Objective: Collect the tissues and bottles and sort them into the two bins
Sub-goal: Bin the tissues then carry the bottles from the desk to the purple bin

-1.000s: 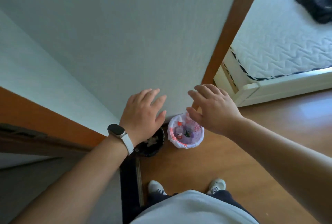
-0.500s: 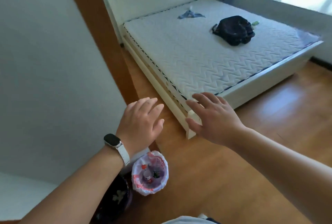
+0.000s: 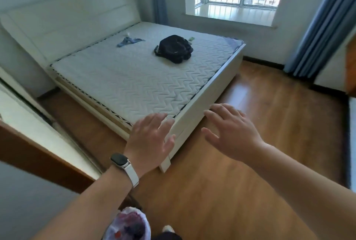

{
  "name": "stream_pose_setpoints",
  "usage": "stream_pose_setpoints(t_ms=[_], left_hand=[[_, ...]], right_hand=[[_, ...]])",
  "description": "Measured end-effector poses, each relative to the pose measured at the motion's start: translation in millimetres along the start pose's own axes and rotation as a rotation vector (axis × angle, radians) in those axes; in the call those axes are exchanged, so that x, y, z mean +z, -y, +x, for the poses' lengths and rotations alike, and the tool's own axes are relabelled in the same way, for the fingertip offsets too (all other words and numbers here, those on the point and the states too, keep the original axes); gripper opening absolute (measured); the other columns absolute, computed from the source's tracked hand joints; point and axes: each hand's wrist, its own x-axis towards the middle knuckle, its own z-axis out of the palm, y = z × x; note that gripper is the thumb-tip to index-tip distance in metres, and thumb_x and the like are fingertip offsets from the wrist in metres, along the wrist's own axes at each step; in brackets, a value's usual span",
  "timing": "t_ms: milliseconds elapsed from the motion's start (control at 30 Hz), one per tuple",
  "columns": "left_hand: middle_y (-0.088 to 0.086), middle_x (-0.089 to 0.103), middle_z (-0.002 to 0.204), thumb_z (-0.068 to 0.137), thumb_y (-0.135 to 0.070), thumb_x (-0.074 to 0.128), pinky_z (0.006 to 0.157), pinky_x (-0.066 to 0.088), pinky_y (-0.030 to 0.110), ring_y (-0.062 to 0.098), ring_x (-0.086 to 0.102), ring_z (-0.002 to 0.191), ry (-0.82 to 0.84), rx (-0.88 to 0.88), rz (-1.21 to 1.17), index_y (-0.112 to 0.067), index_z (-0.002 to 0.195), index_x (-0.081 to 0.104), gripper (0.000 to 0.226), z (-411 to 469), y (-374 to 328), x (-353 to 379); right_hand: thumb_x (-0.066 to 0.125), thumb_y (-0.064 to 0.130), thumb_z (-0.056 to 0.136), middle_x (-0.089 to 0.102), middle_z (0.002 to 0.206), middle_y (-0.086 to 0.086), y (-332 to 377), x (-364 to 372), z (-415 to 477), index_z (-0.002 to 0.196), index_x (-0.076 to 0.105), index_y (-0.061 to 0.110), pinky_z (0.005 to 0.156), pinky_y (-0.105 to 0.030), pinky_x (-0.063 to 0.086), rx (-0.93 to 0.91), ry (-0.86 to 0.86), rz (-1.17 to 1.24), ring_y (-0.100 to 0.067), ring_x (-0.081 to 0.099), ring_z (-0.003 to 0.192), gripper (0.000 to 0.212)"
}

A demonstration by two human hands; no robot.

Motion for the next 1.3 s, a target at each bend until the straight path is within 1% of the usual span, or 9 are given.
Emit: stream_pose_setpoints(t_ms=[233,400,600,733,833,933,1067,1233,1300], left_hand=[[0.005,0.060,0.126,0.087,-0.043,0.048,0.092,0.044,0.045,0.026,0.053,0.118,-0.013,0.150,-0.099,-0.018,0.121,0.062,0.045,89,13,49],[0.006,0.059,0.130,0.088,-0.044,0.044,0.094,0.044,0.046,0.028,0.053,0.121,0.018,0.240,-0.164,-0.018,0.124,0.062,0.047,167,43,83],[0.006,0.059,0.132,0.090,-0.044,0.042,0.096,0.044,0.046,0.028,0.052,0.123,0.029,0.375,-0.230,-0.018,0.125,0.061,0.048,257,80,116],[0.005,0.058,0.131,0.089,-0.041,0.047,0.097,0.042,0.044,0.025,0.048,0.124,-0.024,0.450,-0.250,-0.018,0.125,0.060,0.044,302,88,130],[0.004,0.058,0.128,0.087,-0.038,0.050,0.094,0.042,0.043,0.024,0.048,0.121,-0.069,0.467,-0.291,-0.018,0.122,0.060,0.042,328,85,140],[0.005,0.059,0.129,0.087,-0.039,0.048,0.095,0.042,0.043,0.027,0.051,0.122,-0.044,0.497,-0.293,-0.018,0.122,0.061,0.043,353,75,153],[0.005,0.059,0.130,0.088,-0.040,0.046,0.095,0.043,0.043,0.026,0.050,0.122,-0.013,0.515,-0.285,-0.018,0.122,0.062,0.044,387,56,171],[0.003,0.059,0.130,0.088,-0.040,0.047,0.097,0.038,0.041,0.025,0.050,0.123,-0.007,0.531,-0.239,-0.020,0.123,0.061,0.043,439,29,196],[0.001,0.058,0.130,0.088,-0.040,0.049,0.098,0.033,0.038,0.023,0.048,0.123,-0.007,0.527,-0.220,-0.020,0.123,0.060,0.042,465,14,206]], right_hand=[[0.046,0.054,0.087,0.057,0.127,-0.002,-49,9,24,0.125,0.058,0.019,0.096,-0.044,0.044,0.169,-0.006,-0.107,-0.027,0.050,0.121,0.053],[0.045,0.054,0.087,0.056,0.129,-0.002,-72,19,80,0.126,0.058,0.020,0.097,-0.045,0.042,0.316,0.009,-0.173,-0.026,0.049,0.122,0.053],[0.041,0.054,0.088,0.054,0.134,-0.003,-88,29,147,0.129,0.056,0.020,0.099,-0.045,0.040,0.445,0.023,-0.231,-0.026,0.048,0.125,0.055],[0.042,0.053,0.089,0.054,0.133,-0.002,-104,38,170,0.128,0.057,0.020,0.098,-0.045,0.041,0.505,0.018,-0.244,-0.025,0.048,0.124,0.053],[0.045,0.052,0.090,0.054,0.134,-0.002,-121,42,177,0.129,0.056,0.020,0.098,-0.044,0.040,0.553,0.021,-0.249,-0.025,0.048,0.125,0.052],[0.046,0.052,0.091,0.054,0.134,-0.003,-143,44,182,0.129,0.057,0.020,0.099,-0.044,0.040,0.597,0.014,-0.253,-0.025,0.048,0.125,0.051],[0.046,0.051,0.091,0.053,0.135,-0.003,-182,51,184,0.129,0.056,0.020,0.100,-0.044,0.039,0.636,0.006,-0.237,-0.025,0.047,0.126,0.050],[0.042,0.052,0.090,0.055,0.133,-0.004,-248,65,200,0.127,0.058,0.018,0.097,-0.045,0.041,0.623,-0.022,-0.206,-0.027,0.050,0.123,0.052],[0.041,0.051,0.090,0.056,0.132,-0.005,-281,68,209,0.126,0.059,0.017,0.097,-0.045,0.042,0.599,-0.017,-0.199,-0.027,0.050,0.123,0.053]])
